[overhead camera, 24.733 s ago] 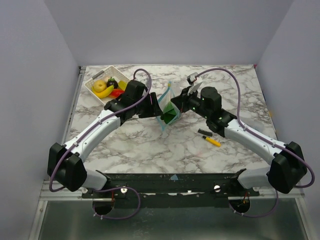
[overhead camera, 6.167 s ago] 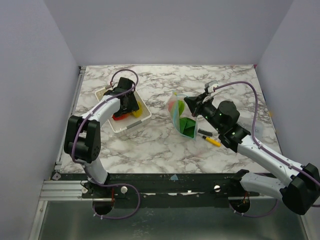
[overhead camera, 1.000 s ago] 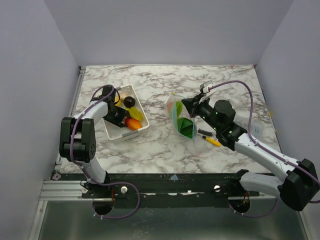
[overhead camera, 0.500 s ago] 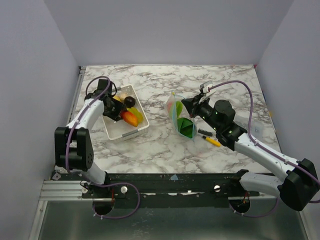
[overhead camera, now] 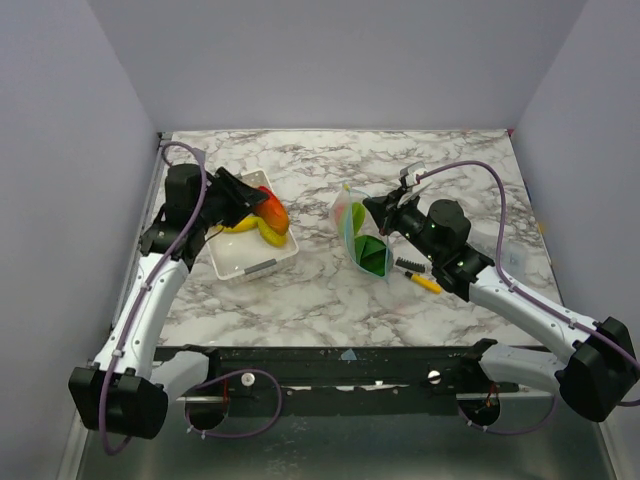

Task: Place the food in the zip-top bag and seal the zipper
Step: Place the fake fruit in the zipper food storage bag.

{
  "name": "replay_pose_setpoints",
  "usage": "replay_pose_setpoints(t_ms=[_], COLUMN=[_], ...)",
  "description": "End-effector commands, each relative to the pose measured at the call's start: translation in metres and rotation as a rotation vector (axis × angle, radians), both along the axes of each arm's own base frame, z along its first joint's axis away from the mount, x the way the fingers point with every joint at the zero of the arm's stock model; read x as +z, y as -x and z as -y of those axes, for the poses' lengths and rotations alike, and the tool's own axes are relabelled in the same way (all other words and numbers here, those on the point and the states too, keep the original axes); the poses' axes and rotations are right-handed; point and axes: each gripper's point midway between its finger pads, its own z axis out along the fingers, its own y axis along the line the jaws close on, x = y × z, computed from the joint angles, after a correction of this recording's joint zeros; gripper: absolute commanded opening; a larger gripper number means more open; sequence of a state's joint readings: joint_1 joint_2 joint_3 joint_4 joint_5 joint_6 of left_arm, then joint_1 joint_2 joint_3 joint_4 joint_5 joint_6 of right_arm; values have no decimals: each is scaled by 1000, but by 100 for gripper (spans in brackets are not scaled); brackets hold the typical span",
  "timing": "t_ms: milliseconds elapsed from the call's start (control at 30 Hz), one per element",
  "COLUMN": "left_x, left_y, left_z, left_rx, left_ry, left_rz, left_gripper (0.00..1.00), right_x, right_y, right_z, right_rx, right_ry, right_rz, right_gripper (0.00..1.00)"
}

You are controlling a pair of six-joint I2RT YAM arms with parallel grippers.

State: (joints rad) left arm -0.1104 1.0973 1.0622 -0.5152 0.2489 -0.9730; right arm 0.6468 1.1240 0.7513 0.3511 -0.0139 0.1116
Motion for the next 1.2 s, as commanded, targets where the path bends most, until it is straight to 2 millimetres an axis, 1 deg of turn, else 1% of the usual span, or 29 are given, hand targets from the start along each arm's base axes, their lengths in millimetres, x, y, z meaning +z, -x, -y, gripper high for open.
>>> replay_pose_setpoints(t_ms=[0, 67, 167, 233, 267, 300, 333, 467, 500, 533, 600, 733, 867, 900, 933, 1033, 1067, 1167], left_x=[76, 90, 105, 109, 111, 109, 114, 120, 118, 120, 116, 100, 82, 80, 76, 65, 62, 57], left_y=[23, 34, 46, 48, 49, 50, 51, 55, 56, 58, 58, 54, 56, 58, 55, 53, 53, 53], left_z=[90, 116, 145, 159, 165, 172, 179, 203, 208, 212, 220, 220, 216, 216, 212, 210, 210, 208], left_rx=[-439, -495, -539, -554, -562, -570, -571, -578, -577, -576, -578, -546, -528, -531, -507, -502, -499, -483], left_ry=[45, -32, -120, -135, -129, -125, -117, -84, -76, -63, -64, -110, -118, -118, -127, -143, -144, -129], left_rz=[425, 511, 628, 672, 699, 708, 743, 855, 877, 911, 946, 950, 937, 940, 933, 915, 912, 894], left_gripper=[0, 0, 0, 0, 0, 0, 0, 0, 0, 0, 0, 0, 0, 0, 0, 0, 0, 0], right_x=[27, 25, 24, 25, 26, 27, 28, 28, 28, 26, 28, 31, 32, 31, 31, 32, 33, 33], right_y=[3, 2, 0, 1, 1, 2, 3, 3, 3, 3, 2, 3, 3, 3, 3, 4, 1, 1], right_z=[-4, -5, -4, -4, -2, -2, -3, -4, -4, -3, -2, 2, 1, 1, 1, 2, 6, 6], right_rx=[22, 24, 17, 16, 12, 14, 19, 25, 22, 17, 9, -6, -7, -5, -6, -6, -35, -36], right_ry=[-48, -43, -40, -38, -38, -46, -54, -54, -55, -59, -66, -91, -107, -106, -107, -106, -110, -114], right_rz=[63, 54, 53, 56, 57, 60, 63, 61, 61, 58, 66, 63, 62, 61, 59, 62, 63, 63], right_gripper=[1, 1, 1, 1, 1, 1, 1, 1, 0, 0, 1, 1, 1, 1, 0, 1, 1, 1])
